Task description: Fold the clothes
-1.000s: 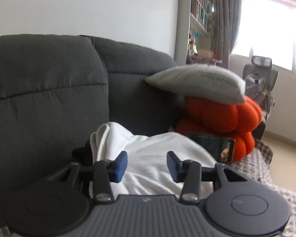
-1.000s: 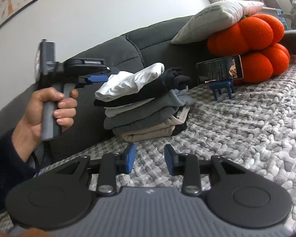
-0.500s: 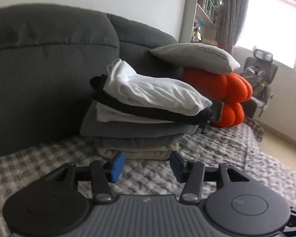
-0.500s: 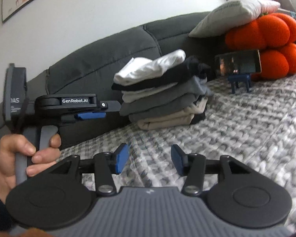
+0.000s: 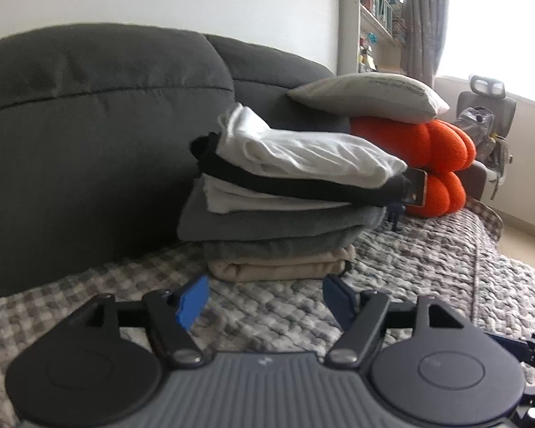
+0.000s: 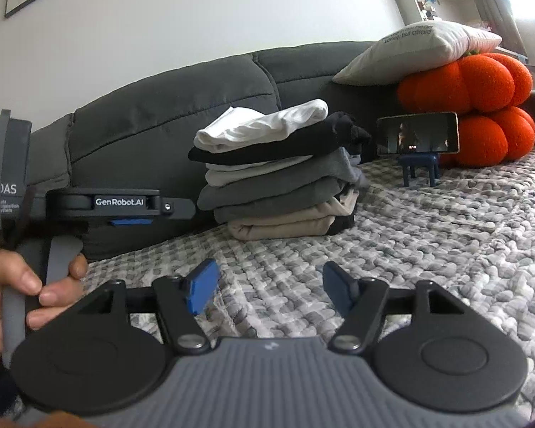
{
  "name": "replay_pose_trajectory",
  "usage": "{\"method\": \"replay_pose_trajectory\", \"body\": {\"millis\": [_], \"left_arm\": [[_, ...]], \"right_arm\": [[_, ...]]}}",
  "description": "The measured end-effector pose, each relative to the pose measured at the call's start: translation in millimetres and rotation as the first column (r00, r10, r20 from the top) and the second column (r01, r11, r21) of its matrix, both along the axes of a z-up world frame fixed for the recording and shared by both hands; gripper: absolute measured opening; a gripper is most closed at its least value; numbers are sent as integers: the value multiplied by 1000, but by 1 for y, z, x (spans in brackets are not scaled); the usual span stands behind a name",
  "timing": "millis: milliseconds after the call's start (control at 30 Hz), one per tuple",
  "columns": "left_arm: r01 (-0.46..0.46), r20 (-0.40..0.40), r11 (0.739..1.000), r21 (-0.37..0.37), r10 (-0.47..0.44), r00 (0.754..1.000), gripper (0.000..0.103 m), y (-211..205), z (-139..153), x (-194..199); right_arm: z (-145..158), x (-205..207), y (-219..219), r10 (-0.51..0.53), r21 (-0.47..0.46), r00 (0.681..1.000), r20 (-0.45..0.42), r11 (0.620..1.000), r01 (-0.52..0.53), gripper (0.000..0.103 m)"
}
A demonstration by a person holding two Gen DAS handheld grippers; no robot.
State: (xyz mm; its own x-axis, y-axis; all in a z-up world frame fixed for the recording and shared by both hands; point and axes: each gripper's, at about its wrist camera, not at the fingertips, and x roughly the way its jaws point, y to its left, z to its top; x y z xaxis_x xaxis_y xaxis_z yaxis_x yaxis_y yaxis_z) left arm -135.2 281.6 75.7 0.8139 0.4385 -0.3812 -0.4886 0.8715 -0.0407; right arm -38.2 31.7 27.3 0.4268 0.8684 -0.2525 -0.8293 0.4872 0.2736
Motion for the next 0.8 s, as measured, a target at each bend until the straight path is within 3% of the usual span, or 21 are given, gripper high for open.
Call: {"method": "replay_pose_trajectory", "body": {"millis": [100, 233, 533, 700, 800], "left_arm": [[0, 15, 999, 40, -1, 1000, 83, -6, 3, -3], [-1, 3, 995, 100, 1, 1000, 84, -8, 1, -3], [-64, 7, 991, 119, 63, 998, 89, -2, -3, -8], [-78, -5, 990, 119, 79, 997, 97, -2, -10, -5], [-82, -15, 990, 114, 84, 996, 101, -1, -12, -4]], "right_arm": [[-1, -1, 0, -3, 5, 1000, 6, 1000, 3, 72], [-1, 0, 1, -13, 5, 1000, 3, 1000, 13, 74], [-2, 1, -1, -19, 16, 1000, -13, 1000, 20, 81], [-3, 2, -2, -19, 31, 1000, -19, 999, 20, 98], [-4, 2, -3, -18, 37, 1000, -20, 999, 19, 102]]}}
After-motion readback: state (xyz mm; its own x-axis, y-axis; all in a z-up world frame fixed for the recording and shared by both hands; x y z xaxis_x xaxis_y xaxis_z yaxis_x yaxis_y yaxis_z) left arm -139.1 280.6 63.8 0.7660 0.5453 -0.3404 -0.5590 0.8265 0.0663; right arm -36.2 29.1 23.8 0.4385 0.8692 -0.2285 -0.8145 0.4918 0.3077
